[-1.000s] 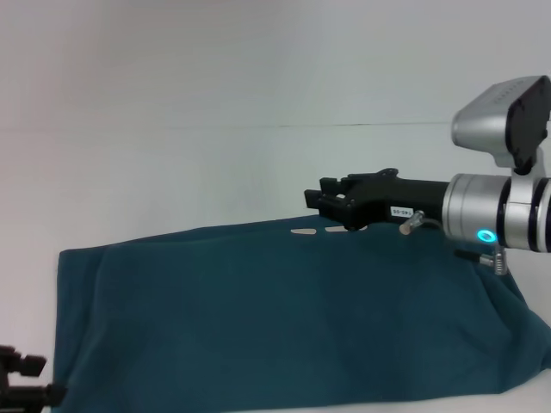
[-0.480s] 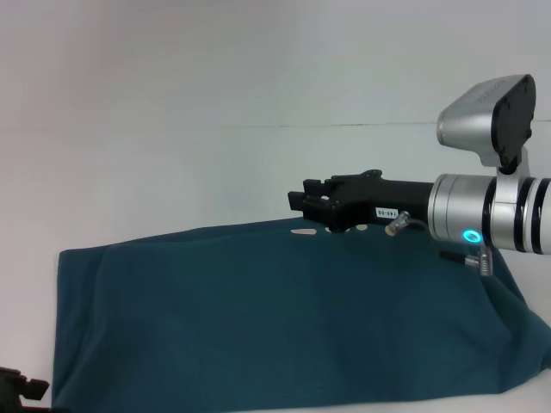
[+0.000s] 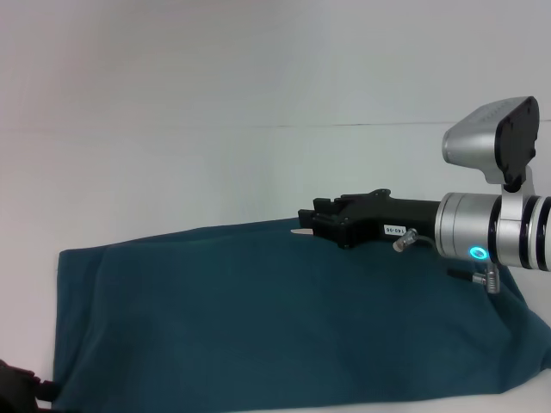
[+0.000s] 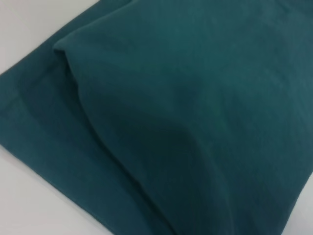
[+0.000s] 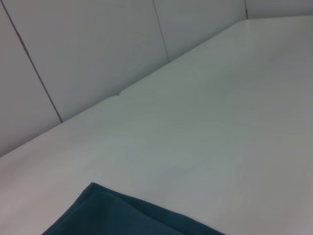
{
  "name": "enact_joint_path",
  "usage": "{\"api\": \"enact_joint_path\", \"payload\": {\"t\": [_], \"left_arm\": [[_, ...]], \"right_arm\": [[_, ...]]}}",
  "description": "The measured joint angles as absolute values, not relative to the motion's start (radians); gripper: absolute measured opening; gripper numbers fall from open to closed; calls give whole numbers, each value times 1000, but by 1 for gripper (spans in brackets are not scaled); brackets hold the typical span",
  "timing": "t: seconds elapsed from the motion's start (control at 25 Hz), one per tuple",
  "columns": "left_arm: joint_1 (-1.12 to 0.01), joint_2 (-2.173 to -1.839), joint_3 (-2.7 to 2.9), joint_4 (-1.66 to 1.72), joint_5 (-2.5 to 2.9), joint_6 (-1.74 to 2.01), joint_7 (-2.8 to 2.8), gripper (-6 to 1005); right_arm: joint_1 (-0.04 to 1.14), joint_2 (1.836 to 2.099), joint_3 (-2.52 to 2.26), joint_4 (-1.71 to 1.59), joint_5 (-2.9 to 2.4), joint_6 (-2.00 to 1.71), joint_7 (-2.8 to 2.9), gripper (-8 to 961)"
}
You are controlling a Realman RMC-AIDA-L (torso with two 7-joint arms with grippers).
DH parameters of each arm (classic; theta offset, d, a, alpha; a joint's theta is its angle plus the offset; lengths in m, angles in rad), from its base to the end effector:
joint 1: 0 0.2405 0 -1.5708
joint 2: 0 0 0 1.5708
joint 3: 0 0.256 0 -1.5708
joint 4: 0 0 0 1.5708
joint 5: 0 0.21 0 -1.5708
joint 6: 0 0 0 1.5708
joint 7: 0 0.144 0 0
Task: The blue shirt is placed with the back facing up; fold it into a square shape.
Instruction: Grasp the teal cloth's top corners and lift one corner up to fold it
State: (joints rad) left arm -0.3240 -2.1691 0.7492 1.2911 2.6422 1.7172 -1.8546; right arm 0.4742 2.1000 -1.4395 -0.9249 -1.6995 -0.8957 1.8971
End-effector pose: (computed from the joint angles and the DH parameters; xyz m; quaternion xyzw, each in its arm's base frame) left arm -0.3205 0.2660 0.0498 -0.9133 -0.3712 0.0932 0.1390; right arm 0.1969 0.3747 -0.0550 -0.9105 0.3044 0.1869 0.2084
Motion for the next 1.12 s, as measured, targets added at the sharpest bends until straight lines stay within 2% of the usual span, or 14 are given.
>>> {"api": "enact_joint_path", "payload": {"t": [0.8,1.12], "left_arm": [[-330,-2169,769,1265,2660,1667,-1881,552],[-340,-2166,773,1241,2667,1658,-1882,466]], "right_arm": [[474,2100,-1431,-918,-1700,-891,1895,329],[474,2099,-1423,-913,-1692,-890,1892,329]]}}
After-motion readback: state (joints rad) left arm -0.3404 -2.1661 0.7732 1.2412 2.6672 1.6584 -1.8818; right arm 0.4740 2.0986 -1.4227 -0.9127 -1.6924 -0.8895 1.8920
